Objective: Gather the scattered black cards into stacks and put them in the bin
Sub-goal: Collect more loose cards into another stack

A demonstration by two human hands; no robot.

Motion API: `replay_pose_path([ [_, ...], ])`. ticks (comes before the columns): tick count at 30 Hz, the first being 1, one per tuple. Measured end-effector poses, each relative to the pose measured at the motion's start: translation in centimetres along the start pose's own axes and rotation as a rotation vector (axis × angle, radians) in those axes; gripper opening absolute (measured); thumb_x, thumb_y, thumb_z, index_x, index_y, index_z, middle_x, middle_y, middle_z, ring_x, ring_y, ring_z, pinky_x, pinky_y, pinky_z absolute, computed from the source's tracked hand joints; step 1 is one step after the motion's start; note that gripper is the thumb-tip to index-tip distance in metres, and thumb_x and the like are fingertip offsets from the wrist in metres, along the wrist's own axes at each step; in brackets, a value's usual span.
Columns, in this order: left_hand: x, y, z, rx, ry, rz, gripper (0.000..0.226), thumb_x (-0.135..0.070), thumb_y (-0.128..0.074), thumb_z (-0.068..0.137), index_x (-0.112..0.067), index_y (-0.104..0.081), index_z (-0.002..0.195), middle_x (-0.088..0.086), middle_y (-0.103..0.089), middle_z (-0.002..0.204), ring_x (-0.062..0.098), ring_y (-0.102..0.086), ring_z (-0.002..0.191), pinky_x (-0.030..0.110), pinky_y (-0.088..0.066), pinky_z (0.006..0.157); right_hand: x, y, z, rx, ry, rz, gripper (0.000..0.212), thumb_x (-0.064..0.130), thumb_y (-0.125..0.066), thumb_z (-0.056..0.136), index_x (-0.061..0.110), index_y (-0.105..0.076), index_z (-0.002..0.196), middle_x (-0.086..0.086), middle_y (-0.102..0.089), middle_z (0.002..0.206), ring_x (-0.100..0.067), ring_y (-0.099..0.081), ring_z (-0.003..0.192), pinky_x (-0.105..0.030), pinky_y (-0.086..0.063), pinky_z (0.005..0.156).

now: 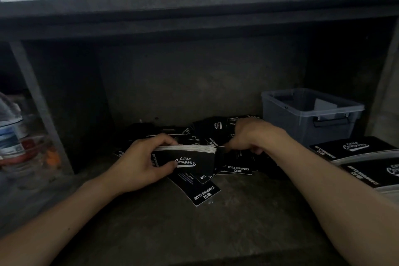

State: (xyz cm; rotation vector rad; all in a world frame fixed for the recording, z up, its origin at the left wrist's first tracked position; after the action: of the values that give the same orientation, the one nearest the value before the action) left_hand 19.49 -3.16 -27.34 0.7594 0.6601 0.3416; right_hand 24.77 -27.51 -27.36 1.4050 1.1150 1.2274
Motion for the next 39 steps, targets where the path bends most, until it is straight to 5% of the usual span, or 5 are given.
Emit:
replay_pose_path([
  [17,-0.2,0.0,-0.1,0.004,0.022,-0.07,0.041,-0.012,-0.081,0.083,-0.031,-0.066,0.117,-0.016,-0.072,0.111,0.005,-0.07,0.103,0.023,-0.056,0.089,-2.9,5.4,0.3,-0.27,0.096,0.877,0.055,0.002,-0.064,0.082,0.029,-0.055,0.129,-0.006,-0.061,0.112,-0.023,-0.066,0.084,-0.029,-0.055,0.042],
  [24,-0.3,0.3,0.1,-0.032,-0.022,-0.017,0.043,-0.007,-0.084,0.077,-0.026,-0.066,0.112,-0.011,-0.063,0.116,0.012,-0.064,0.112,0.025,-0.051,0.097,-0.3,5.3,0.3,-0.41,0.27,0.996,0.016,0.007,-0.06,0.087,0.023,-0.06,0.091,-0.001,-0.065,0.079,-0.015,-0.062,0.066,-0.03,-0.054,0.063],
  [31,0.6,0.7,0.1,-0.086,0.065,-0.084,0.053,-0.014,-0.088,0.073,-0.032,-0.054,0.108,-0.017,-0.051,0.141,0.003,-0.055,0.128,0.037,-0.047,0.108,2.6,1.9,-0.3,0.244,0.247,1.494,0.013,-0.002,-0.063,0.081,0.009,-0.06,0.087,-0.017,-0.065,0.099,-0.027,-0.066,0.081,-0.034,-0.061,0.072],
  [35,0.8,0.0,0.0,-0.019,0.093,-0.217,0.067,-0.009,-0.084,0.079,-0.033,-0.047,0.13,-0.006,-0.07,0.121,0.011,-0.068,0.113,0.032,-0.055,0.097,3.4,-0.6,-1.1,0.461,0.26,1.229,0.024,-0.008,-0.051,0.084,0.011,-0.064,0.077,-0.009,-0.071,0.091,-0.026,-0.067,0.089,-0.037,-0.057,0.081],
  [39,0.1,-0.2,0.0,0.023,0.009,-0.142,0.051,-0.01,-0.076,0.087,-0.033,-0.061,0.13,-0.013,-0.07,0.123,0.007,-0.067,0.114,0.024,-0.053,0.097,0.4,2.1,0.5,-0.028,0.24,0.744,0.048,-0.01,-0.04,0.084,0.02,-0.077,0.076,0.003,-0.076,0.082,-0.007,-0.068,0.08,-0.017,-0.05,0.07],
])
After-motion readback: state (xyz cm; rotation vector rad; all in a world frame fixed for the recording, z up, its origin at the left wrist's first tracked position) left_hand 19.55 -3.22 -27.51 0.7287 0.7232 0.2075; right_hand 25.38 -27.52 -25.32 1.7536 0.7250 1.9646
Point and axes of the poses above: each hand's wrist, its own z-axis towards the middle knuckle, its own y-axis out of the back of the hand, x = y × z, the point moved 8 cm from there along z, towards the middle knuckle
